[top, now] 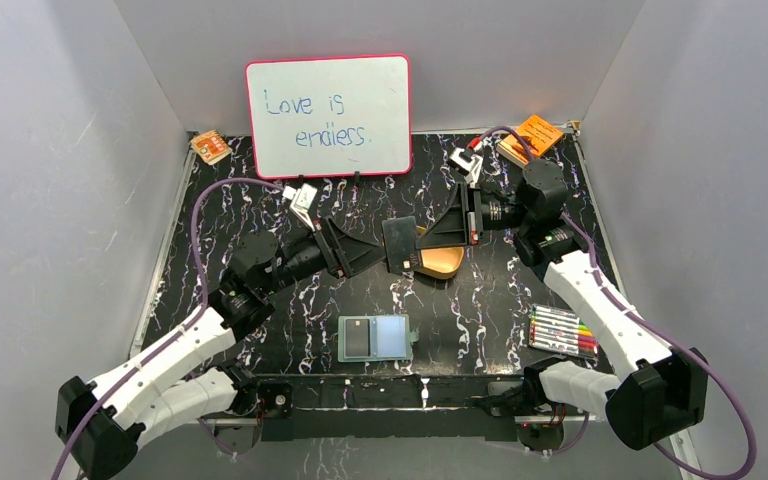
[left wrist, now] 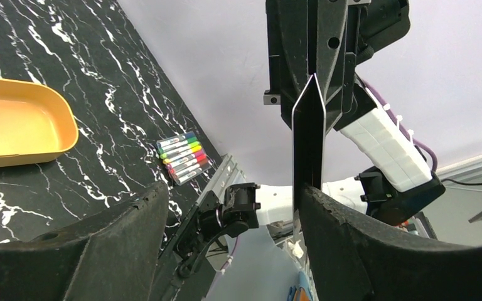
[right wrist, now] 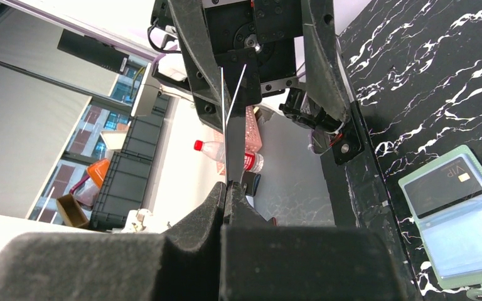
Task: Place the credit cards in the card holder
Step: Pick up the credit card from the storage box.
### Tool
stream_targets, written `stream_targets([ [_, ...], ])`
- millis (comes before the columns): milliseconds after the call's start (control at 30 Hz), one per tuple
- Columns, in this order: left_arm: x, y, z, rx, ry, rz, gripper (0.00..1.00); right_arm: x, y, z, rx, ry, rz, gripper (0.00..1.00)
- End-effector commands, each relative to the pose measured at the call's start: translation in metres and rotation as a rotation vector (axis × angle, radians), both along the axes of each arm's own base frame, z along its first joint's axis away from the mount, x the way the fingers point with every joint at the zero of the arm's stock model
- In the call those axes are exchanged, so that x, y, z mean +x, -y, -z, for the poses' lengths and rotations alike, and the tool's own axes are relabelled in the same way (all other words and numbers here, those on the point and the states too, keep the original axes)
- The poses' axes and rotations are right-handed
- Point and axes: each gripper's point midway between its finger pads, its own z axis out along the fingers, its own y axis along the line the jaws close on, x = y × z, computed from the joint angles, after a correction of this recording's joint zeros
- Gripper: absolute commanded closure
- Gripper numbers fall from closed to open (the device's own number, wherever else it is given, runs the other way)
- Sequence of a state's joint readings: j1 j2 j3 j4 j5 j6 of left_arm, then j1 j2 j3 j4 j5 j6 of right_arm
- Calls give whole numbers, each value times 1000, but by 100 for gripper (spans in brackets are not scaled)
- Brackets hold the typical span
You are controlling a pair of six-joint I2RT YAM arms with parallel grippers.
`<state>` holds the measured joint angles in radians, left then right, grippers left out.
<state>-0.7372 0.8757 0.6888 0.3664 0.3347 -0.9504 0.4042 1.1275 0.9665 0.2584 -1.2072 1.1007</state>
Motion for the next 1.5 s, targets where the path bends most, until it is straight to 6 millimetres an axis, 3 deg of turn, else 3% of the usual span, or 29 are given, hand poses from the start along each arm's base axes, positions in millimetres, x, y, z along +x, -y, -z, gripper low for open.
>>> stream_targets([
  [0,-7,8,-15,-45,38,65,28,-10,-2,-13,33,70,-30,100],
  [100,-13,12,-23,-80,53,116,31,-12,-3,-14,34,72,-31,100],
  [400,-23,8,-42,-146,99,137,97,-10,-3,-7,27,59,-12,100],
  [433,-23,6,-42,-146,99,130,100,-9,-3,-5,25,56,-6,100],
  [1133,-3,-24,-30,-120,70,-103,100,1,-5,15,-9,9,58,100],
  [1300,11,-37,-11,-26,38,-212,100,21,5,21,-61,35,192,100],
  [1467,40,-56,28,274,-29,-374,100,52,38,47,-283,46,459,100],
])
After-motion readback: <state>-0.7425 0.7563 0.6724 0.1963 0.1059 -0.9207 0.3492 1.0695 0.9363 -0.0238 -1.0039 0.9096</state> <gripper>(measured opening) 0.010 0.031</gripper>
